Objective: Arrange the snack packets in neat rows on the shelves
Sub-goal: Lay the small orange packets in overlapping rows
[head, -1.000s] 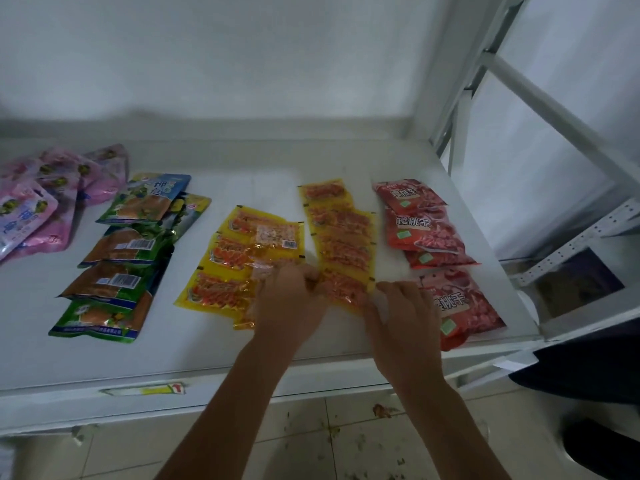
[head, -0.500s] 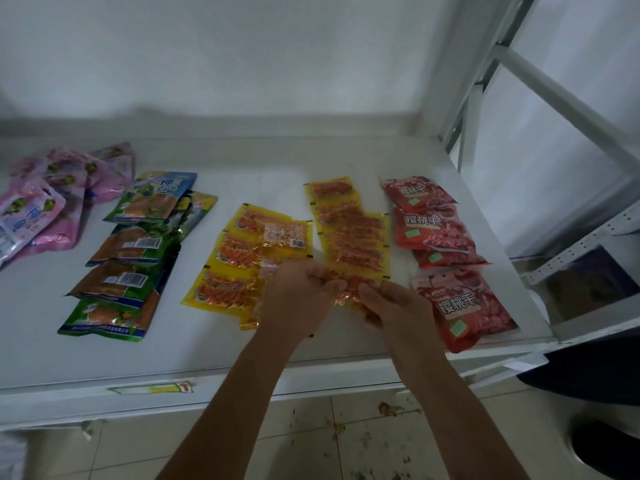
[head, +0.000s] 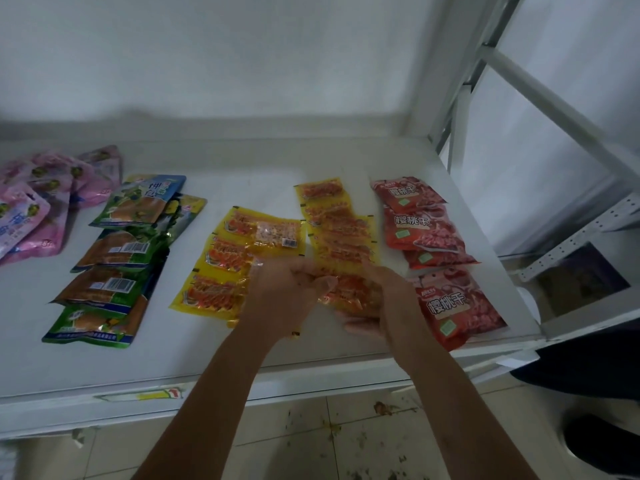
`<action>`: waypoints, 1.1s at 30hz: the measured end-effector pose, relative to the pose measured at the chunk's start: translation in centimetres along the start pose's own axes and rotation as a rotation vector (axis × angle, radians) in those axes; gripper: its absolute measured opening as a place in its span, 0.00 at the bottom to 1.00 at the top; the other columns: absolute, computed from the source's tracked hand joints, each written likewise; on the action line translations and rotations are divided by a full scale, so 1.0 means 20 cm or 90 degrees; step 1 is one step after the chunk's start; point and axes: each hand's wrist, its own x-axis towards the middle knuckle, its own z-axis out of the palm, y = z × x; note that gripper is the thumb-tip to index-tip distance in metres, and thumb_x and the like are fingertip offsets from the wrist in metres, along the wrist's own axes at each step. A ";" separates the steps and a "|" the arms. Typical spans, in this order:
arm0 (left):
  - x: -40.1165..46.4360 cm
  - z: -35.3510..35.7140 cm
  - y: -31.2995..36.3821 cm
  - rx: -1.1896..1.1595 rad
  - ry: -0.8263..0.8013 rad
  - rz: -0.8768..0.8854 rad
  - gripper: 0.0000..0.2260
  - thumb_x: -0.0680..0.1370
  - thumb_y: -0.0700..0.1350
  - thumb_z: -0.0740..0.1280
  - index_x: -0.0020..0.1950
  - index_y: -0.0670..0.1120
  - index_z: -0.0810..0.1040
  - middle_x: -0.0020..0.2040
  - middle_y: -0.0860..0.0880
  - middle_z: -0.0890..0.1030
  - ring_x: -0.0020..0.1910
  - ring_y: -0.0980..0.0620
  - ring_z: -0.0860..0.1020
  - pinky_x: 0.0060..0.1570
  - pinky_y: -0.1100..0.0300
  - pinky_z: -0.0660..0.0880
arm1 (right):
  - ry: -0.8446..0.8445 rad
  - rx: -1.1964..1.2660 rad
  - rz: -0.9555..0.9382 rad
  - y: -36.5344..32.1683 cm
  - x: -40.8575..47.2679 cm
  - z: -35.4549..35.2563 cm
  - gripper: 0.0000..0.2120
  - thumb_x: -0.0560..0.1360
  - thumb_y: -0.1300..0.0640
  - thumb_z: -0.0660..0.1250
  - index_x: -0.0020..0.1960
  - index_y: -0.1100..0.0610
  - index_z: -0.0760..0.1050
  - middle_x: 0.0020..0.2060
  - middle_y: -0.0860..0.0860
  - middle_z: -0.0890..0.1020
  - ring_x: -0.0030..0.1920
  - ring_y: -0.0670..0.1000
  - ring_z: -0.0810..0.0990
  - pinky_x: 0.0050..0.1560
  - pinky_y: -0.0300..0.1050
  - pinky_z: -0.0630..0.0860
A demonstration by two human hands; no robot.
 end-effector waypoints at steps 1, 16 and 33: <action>0.00 -0.01 0.00 0.002 -0.014 0.011 0.09 0.74 0.51 0.80 0.36 0.52 0.84 0.35 0.53 0.86 0.37 0.56 0.84 0.49 0.50 0.81 | 0.014 0.008 -0.006 -0.01 0.03 0.01 0.15 0.82 0.43 0.67 0.57 0.54 0.82 0.47 0.56 0.89 0.45 0.58 0.89 0.42 0.57 0.86; 0.14 0.07 0.12 -0.011 0.025 0.023 0.16 0.81 0.50 0.73 0.40 0.40 0.82 0.33 0.45 0.79 0.30 0.56 0.72 0.31 0.61 0.70 | 0.059 0.045 -0.125 0.01 0.08 0.03 0.11 0.80 0.53 0.72 0.51 0.61 0.85 0.47 0.58 0.88 0.48 0.58 0.88 0.48 0.52 0.86; 0.08 -0.01 0.05 -0.005 -0.060 0.045 0.20 0.78 0.46 0.76 0.31 0.45 0.71 0.22 0.59 0.68 0.20 0.60 0.65 0.23 0.69 0.62 | 0.007 0.101 -0.072 -0.06 0.11 0.03 0.08 0.81 0.51 0.71 0.55 0.54 0.83 0.46 0.53 0.89 0.45 0.54 0.89 0.47 0.52 0.86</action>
